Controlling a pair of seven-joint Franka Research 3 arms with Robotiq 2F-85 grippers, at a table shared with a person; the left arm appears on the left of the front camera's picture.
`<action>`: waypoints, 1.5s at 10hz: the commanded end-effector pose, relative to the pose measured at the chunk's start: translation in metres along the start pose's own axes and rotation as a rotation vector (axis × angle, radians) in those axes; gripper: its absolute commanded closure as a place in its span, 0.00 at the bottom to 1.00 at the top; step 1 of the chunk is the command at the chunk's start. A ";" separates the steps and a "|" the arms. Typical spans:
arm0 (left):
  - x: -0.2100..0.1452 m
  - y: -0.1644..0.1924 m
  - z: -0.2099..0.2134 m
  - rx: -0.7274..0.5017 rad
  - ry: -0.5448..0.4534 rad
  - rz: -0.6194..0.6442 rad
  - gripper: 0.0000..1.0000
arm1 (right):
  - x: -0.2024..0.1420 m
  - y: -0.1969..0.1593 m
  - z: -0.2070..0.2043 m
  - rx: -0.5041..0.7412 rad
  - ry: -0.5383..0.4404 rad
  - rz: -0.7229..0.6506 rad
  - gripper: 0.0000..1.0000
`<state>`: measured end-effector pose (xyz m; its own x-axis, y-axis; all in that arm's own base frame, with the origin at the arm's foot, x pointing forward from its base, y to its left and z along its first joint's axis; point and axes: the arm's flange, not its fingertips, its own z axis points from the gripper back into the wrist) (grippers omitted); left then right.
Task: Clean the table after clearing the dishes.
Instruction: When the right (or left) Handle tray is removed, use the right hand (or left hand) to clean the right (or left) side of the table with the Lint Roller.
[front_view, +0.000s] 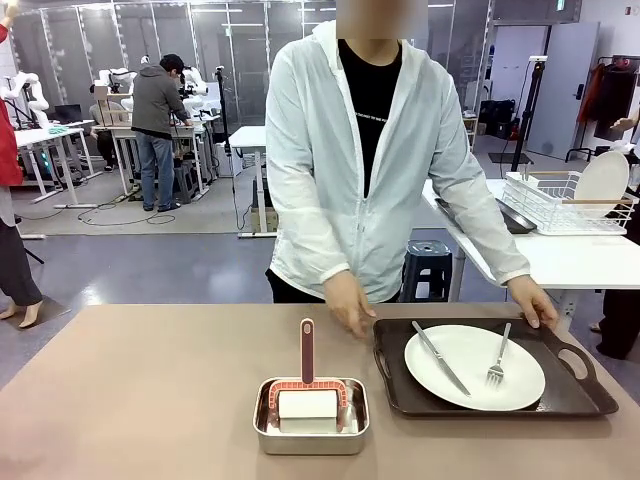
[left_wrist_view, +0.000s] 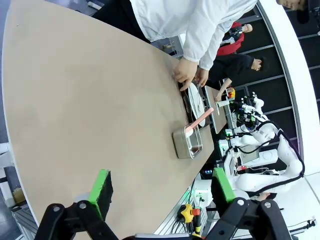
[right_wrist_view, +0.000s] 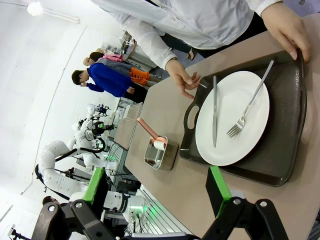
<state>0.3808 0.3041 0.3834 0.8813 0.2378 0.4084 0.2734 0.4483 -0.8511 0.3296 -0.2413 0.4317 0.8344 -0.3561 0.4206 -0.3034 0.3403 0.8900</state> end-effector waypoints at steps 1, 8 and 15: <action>-0.001 -0.002 0.003 0.003 -0.001 -0.015 0.00 | -0.002 0.003 0.000 0.005 -0.003 0.006 0.00; -0.001 -0.002 0.003 0.003 -0.001 -0.015 0.00 | -0.002 0.003 0.000 0.005 -0.003 0.006 0.00; -0.001 -0.002 0.003 0.003 -0.001 -0.015 0.00 | 0.083 0.126 -0.130 -0.184 0.401 0.289 0.00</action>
<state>0.3808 0.3041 0.3835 0.8812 0.2377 0.4086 0.2736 0.4484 -0.8509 0.4054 -0.1388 0.5374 0.8527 0.0014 0.5224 -0.4604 0.4744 0.7503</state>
